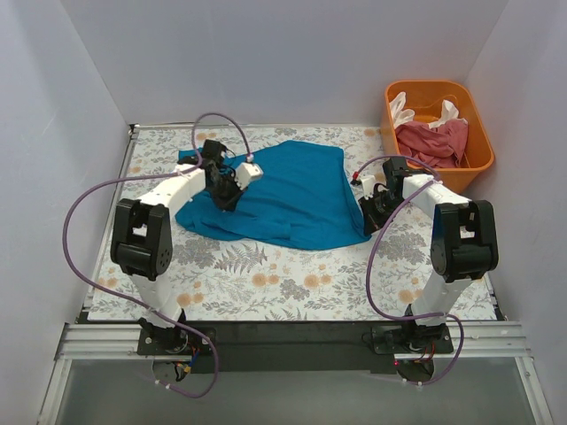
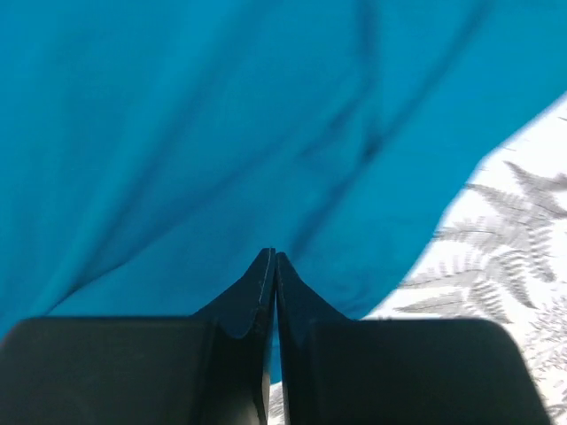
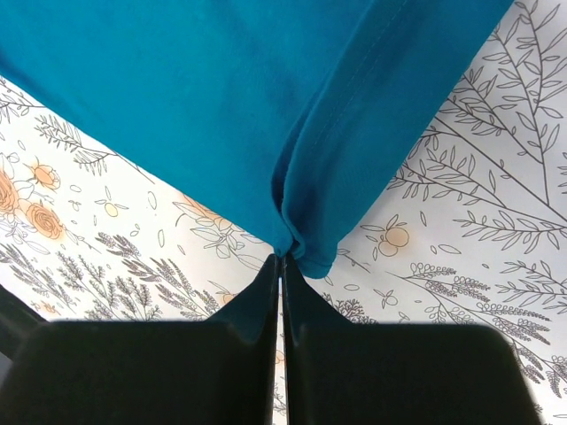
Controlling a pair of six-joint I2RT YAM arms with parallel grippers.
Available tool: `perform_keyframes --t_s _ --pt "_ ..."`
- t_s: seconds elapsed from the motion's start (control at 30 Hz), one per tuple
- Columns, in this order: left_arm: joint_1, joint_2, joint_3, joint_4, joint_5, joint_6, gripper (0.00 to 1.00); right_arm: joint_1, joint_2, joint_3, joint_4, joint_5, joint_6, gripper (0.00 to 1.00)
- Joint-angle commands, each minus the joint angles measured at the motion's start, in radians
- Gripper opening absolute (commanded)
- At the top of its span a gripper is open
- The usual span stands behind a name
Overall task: Fold and stack the t-shirts
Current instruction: Flatten the tshirt out
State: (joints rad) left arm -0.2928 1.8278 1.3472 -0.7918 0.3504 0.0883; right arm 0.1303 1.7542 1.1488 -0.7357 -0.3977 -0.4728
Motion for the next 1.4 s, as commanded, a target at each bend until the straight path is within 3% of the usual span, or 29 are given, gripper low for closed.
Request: perform_keyframes --t_s 0.0,0.1,0.2,0.37,0.47,0.83,0.93,1.0,1.07,1.2,1.27,1.37 --pt "0.099 0.042 0.089 -0.029 0.068 -0.064 0.0 -0.009 -0.015 0.0 -0.025 0.003 -0.015 0.01" --pt "0.126 0.079 0.151 -0.084 0.151 -0.067 0.0 -0.009 -0.007 0.003 -0.027 0.002 -0.012 0.01" --pt "0.1 -0.011 0.1 -0.084 0.206 -0.006 0.21 -0.011 -0.007 0.009 -0.028 0.0 -0.007 0.01" --pt "-0.023 -0.133 -0.115 0.022 0.118 0.109 0.34 -0.009 -0.005 0.006 -0.031 0.0 -0.007 0.01" --pt "-0.061 -0.134 -0.137 0.037 0.098 0.131 0.44 -0.009 -0.001 0.006 -0.033 0.002 -0.006 0.01" --pt "-0.154 -0.119 -0.246 0.181 -0.03 0.241 0.47 -0.011 0.008 0.009 -0.031 0.002 -0.003 0.01" --pt "-0.158 -0.11 -0.25 0.196 -0.044 0.254 0.47 -0.011 0.013 0.009 -0.031 0.002 -0.003 0.01" --pt "-0.157 -0.108 -0.249 0.212 -0.057 0.242 0.42 -0.011 0.01 0.006 -0.031 0.002 -0.003 0.01" --pt "-0.158 -0.111 -0.235 0.207 -0.057 0.229 0.36 -0.011 0.01 0.003 -0.031 0.003 -0.004 0.01" --pt "-0.152 -0.134 -0.233 0.19 -0.06 0.211 0.09 -0.011 0.004 -0.003 -0.031 0.003 -0.009 0.01" --pt "-0.129 -0.139 -0.227 0.197 -0.059 0.19 0.01 -0.012 0.001 -0.006 -0.031 0.005 -0.012 0.01" --pt "-0.076 -0.122 -0.185 0.177 -0.033 0.156 0.0 -0.014 -0.009 -0.015 -0.033 0.011 -0.018 0.01"
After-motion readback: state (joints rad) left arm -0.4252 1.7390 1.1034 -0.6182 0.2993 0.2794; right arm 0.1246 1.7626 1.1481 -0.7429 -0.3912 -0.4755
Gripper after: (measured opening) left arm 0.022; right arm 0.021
